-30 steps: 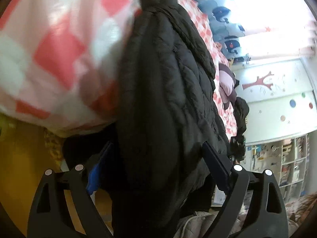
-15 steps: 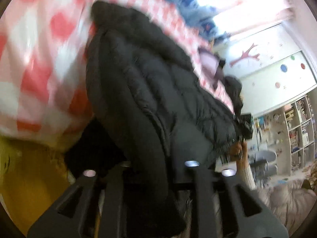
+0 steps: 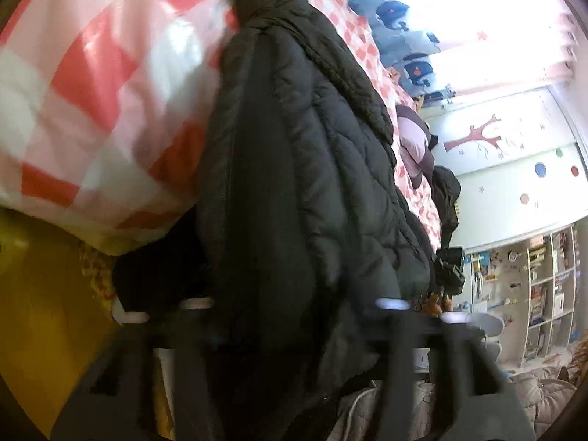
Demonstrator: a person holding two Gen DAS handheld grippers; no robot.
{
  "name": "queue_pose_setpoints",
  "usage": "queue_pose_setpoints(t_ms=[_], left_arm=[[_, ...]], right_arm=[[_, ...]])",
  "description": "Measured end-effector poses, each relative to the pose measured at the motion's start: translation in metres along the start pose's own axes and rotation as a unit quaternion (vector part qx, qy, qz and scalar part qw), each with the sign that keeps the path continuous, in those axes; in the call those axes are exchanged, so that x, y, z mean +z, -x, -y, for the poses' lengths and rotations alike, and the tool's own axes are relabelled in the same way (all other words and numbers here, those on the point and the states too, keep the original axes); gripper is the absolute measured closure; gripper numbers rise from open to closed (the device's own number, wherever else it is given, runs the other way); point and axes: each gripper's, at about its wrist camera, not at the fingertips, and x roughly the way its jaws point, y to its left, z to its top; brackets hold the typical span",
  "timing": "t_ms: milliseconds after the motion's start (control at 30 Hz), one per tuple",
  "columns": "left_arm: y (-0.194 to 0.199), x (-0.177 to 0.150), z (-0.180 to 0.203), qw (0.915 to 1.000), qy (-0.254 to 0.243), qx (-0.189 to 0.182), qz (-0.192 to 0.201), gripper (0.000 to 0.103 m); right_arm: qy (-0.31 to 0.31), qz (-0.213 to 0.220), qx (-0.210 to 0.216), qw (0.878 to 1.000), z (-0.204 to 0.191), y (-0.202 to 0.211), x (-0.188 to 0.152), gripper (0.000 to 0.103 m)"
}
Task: Fold large clothes
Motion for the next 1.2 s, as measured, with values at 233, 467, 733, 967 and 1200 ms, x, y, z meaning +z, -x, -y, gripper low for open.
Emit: queue_pose_setpoints(t_ms=[233, 467, 733, 967, 1200], left_arm=[[0.038, 0.005, 0.052, 0.9960, -0.058, -0.029, 0.062, 0.095], [0.036, -0.007, 0.036, 0.9968, -0.069, -0.038, -0.005, 0.088], [0.014, -0.030, -0.028, 0.9984, 0.024, -0.049, -0.018, 0.040], [0.011, -0.026, 0.012, 0.9979, -0.040, -0.049, -0.017, 0.085], [0.050, -0.021, 0.050, 0.9866, -0.090, -0.121, 0.063, 0.094]], right_arm=[[0.036, 0.090, 0.116, 0.988, -0.041, 0.020, 0.006, 0.085], [0.037, 0.102, 0.118, 0.987, -0.037, 0.045, -0.002, 0.084], [-0.037, 0.010, 0.045, 0.998, 0.027, 0.019, -0.026, 0.047], [0.004, 0.011, 0.035, 0.999, 0.003, 0.011, -0.022, 0.072], [0.033, 0.100, 0.175, 0.979, -0.023, 0.034, -0.023, 0.079]])
